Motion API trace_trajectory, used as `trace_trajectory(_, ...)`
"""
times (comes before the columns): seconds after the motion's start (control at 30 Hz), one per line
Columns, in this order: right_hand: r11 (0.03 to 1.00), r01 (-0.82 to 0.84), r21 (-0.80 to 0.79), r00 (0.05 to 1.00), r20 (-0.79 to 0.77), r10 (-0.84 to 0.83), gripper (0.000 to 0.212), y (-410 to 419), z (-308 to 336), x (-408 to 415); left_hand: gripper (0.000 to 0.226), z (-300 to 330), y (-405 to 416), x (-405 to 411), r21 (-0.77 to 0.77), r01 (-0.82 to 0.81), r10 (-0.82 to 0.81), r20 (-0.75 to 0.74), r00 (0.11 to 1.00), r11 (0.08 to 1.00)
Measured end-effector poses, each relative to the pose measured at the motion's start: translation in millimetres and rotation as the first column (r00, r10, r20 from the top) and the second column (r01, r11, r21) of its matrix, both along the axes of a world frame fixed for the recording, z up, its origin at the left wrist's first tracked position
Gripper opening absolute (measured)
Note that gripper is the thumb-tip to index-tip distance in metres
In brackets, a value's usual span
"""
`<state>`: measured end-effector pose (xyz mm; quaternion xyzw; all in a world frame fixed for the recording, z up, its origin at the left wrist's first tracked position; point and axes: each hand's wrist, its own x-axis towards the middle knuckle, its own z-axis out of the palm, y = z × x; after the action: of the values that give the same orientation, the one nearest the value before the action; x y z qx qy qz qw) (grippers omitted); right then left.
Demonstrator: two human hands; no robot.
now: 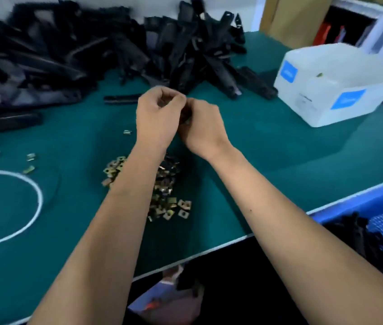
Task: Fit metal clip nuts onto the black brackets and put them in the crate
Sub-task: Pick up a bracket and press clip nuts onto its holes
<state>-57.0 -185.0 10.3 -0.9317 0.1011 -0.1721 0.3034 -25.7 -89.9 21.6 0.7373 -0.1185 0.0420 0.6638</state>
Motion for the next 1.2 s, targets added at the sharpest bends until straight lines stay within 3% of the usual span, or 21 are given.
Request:
trace_trajectory(0.1,0.991,-0.125,-0.047,0.992,-0.04,0.123,0.032,44,-6,29,0.01,-10,53,26,-0.019,-0.052,0.049,-0.141,0.989,0.998)
trace_trajectory(0.23,0.953,-0.168,-0.251,0.985,-0.092,0.149,0.049,82,-17,71,0.005,-30,107,44,-0.025,-0.249,0.248,-0.043,0.968,0.968)
trace_trajectory(0.33,0.897,-0.119,-0.425,0.992,-0.088,0.09,0.058,89,-20,105,0.009,-34,120,53,-0.181,-0.338,0.332,-0.065,0.941,0.924)
trace_trajectory(0.47,0.901,-0.225,-0.371,0.947,-0.301,0.113,0.057,87,-26,137,0.011,-34,119,62,-0.28,-0.409,0.401,-0.087,0.912,0.869)
trace_trajectory(0.57,0.881,-0.219,-0.419,0.964,-0.235,0.128,0.049,87,-25,144,0.012,-36,116,68,-0.317,-0.397,0.381,-0.114,0.917,0.861)
trace_trajectory(0.7,0.836,-0.296,-0.462,0.941,-0.293,0.171,0.038,92,-17,140,0.013,-38,112,69,-0.329,-0.402,0.37,-0.157,0.916,0.855)
trace_trajectory(0.77,0.854,-0.292,-0.431,0.946,-0.259,0.193,0.039,93,-14,134,0.014,-40,111,70,-0.33,-0.436,0.395,-0.187,0.9,0.837)
trace_trajectory(0.87,0.915,-0.263,-0.306,0.965,-0.074,0.252,0.041,95,-1,124,0.008,-42,110,71,-0.276,-0.439,0.387,-0.223,0.895,0.855)
trace_trajectory(0.97,0.934,-0.349,-0.072,0.917,0.18,0.356,0.037,102,21,117,0.031,-36,105,63,-0.357,-0.142,0.067,-0.214,0.974,0.923)
trace_trajectory(1.03,0.875,-0.466,0.132,0.866,0.271,0.42,0.03,108,37,111,0.052,-34,101,58,-0.452,0.051,-0.146,-0.178,0.973,0.891)
trace_trajectory(1.07,0.835,-0.508,0.212,0.849,0.283,0.445,0.027,110,43,107,0.057,-33,99,55,-0.457,0.087,-0.177,-0.157,0.972,0.885)
trace_trajectory(1.13,0.781,-0.552,0.293,0.829,0.289,0.478,0.022,111,51,103,0.049,-34,96,55,-0.462,0.041,-0.124,-0.151,0.981,0.886)
trace_trajectory(1.2,0.759,-0.569,0.317,0.813,0.36,0.458,0.019,107,52,100,0.027,-33,98,60,-0.47,-0.112,0.015,-0.206,0.979,0.876)
